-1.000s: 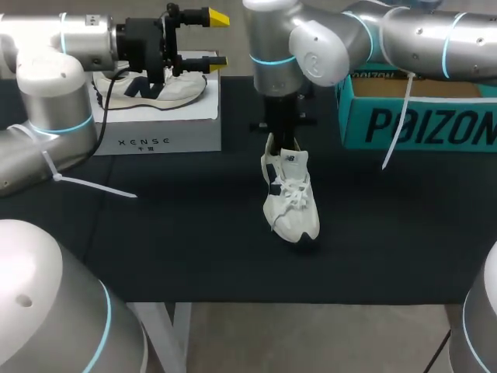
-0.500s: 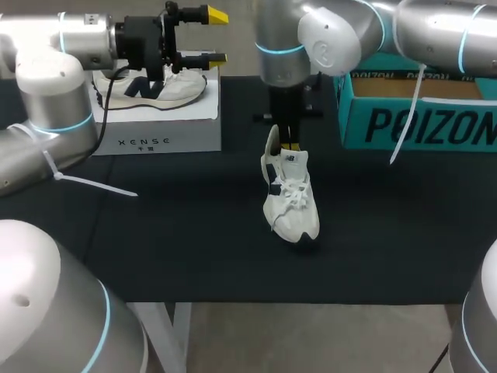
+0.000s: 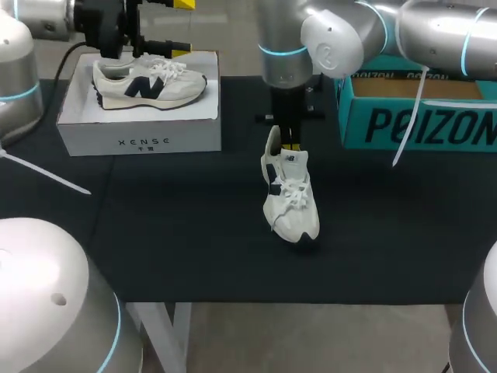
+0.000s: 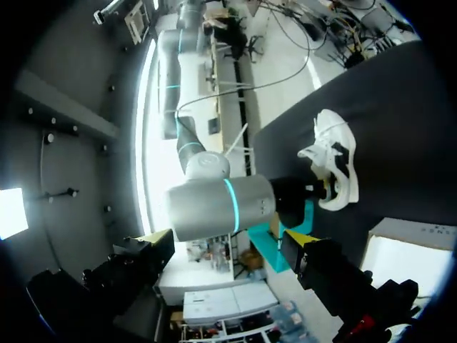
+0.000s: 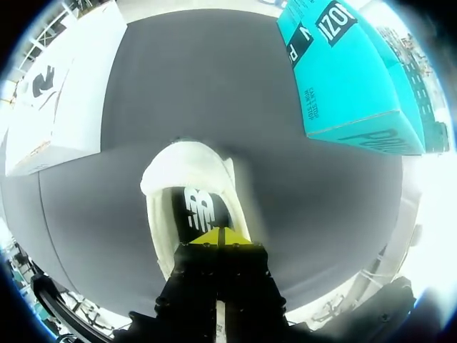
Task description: Take the shoe out of the shoebox, open the shoe tongue, remove and reinsert the insole, then place the shoe into the shoebox
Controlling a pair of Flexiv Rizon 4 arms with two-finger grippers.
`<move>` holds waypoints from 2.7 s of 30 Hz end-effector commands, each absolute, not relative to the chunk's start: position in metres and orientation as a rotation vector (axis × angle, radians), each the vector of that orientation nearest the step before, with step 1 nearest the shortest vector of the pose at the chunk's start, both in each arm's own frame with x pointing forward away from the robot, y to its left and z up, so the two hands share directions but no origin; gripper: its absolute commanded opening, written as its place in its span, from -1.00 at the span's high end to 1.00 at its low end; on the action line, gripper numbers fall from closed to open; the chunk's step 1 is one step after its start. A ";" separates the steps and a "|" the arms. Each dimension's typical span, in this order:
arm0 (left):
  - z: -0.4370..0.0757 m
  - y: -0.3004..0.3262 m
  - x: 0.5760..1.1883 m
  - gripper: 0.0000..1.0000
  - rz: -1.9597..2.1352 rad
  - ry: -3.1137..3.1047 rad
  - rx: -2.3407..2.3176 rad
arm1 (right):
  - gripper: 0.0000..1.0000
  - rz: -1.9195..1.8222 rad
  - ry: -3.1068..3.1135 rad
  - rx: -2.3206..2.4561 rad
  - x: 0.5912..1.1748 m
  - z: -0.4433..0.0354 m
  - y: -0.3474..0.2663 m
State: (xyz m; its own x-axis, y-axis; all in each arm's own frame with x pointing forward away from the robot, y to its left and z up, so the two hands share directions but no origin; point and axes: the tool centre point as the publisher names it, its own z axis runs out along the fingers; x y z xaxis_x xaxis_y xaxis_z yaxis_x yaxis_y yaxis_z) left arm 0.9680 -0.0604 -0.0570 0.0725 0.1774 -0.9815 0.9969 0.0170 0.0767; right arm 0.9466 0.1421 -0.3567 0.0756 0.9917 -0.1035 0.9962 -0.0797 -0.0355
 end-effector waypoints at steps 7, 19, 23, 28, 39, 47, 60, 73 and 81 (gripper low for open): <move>-0.045 -0.005 0.946 -1.00 -1.051 1.477 1.397 | 1.00 -0.200 2.092 2.253 0.941 -0.354 0.143; -0.047 0.008 0.943 -1.00 -0.989 1.578 1.366 | 1.00 -0.181 2.075 2.264 0.924 -0.349 0.151; -0.047 0.008 0.943 -1.00 -0.989 1.578 1.366 | 1.00 -0.152 2.112 2.262 0.919 -0.352 0.152; -0.047 0.008 0.943 -1.00 -0.989 1.578 1.366 | 1.00 -0.138 2.130 2.273 0.913 -0.354 0.152; -0.047 0.008 0.943 -1.00 -0.989 1.578 1.366 | -0.82 -0.144 2.160 2.270 0.910 -0.352 0.153; -0.047 0.008 0.943 -1.00 -0.989 1.578 1.366 | -1.00 -0.144 2.167 2.280 0.905 -0.355 0.152; -0.047 0.008 0.943 -1.00 -0.989 1.578 1.366 | -1.00 -0.173 2.156 2.274 0.902 -0.348 0.157; -0.047 0.008 0.943 -1.00 -0.989 1.578 1.366 | -1.00 -0.202 2.123 2.311 0.887 -0.349 0.158; -0.047 0.008 0.943 -1.00 -0.989 1.578 1.366 | -1.00 -0.239 2.043 2.353 0.876 -0.336 0.155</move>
